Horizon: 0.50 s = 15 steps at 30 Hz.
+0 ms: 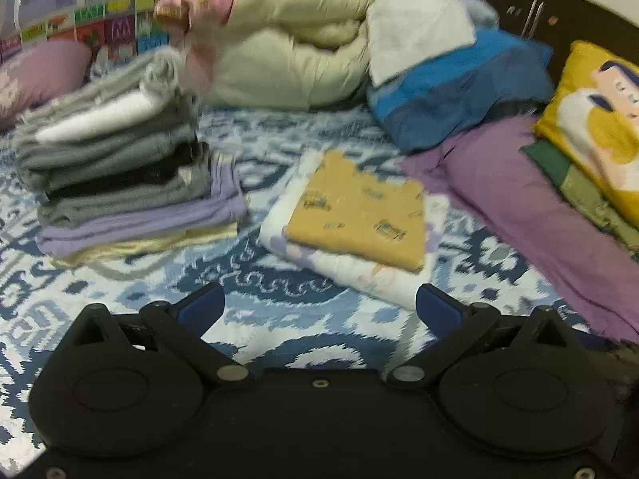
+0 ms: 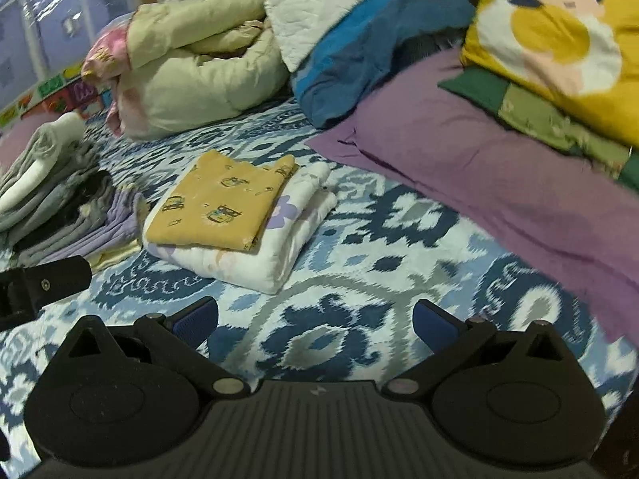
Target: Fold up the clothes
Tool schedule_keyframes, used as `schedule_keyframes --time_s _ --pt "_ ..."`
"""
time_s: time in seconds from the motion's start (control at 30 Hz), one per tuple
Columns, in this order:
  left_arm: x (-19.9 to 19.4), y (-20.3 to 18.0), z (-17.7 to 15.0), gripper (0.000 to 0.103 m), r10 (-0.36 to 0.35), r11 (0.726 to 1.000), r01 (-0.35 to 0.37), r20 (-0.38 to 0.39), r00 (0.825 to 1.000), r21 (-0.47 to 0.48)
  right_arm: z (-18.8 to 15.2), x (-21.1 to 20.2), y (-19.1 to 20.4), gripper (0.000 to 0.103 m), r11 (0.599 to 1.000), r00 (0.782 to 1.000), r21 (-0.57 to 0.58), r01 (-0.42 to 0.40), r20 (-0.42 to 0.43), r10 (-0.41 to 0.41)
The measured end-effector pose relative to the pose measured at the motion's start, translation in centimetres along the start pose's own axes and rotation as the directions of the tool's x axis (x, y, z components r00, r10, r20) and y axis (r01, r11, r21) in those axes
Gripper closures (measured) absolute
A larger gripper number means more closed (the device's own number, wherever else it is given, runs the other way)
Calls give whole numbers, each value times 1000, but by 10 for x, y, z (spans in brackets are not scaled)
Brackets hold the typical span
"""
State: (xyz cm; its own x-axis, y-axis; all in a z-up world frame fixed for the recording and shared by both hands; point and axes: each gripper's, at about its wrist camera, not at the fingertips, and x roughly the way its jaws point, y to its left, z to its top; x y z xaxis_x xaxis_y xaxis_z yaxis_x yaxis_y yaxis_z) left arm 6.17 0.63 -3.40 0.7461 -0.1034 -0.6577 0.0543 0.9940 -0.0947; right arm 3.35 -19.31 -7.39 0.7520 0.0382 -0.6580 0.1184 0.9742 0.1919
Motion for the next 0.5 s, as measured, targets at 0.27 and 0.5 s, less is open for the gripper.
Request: schedule_keyframes --time_s 0.27,0.5 --pt "59 3 16 0 24 998 -22 -33 999 54 -9 35 -4 0 995 994 31 -100 40 99" --pt "97 15 35 21 -24 999 25 -15 1000 37 -7 46 -3 0 985 984 46 -164 81 160"
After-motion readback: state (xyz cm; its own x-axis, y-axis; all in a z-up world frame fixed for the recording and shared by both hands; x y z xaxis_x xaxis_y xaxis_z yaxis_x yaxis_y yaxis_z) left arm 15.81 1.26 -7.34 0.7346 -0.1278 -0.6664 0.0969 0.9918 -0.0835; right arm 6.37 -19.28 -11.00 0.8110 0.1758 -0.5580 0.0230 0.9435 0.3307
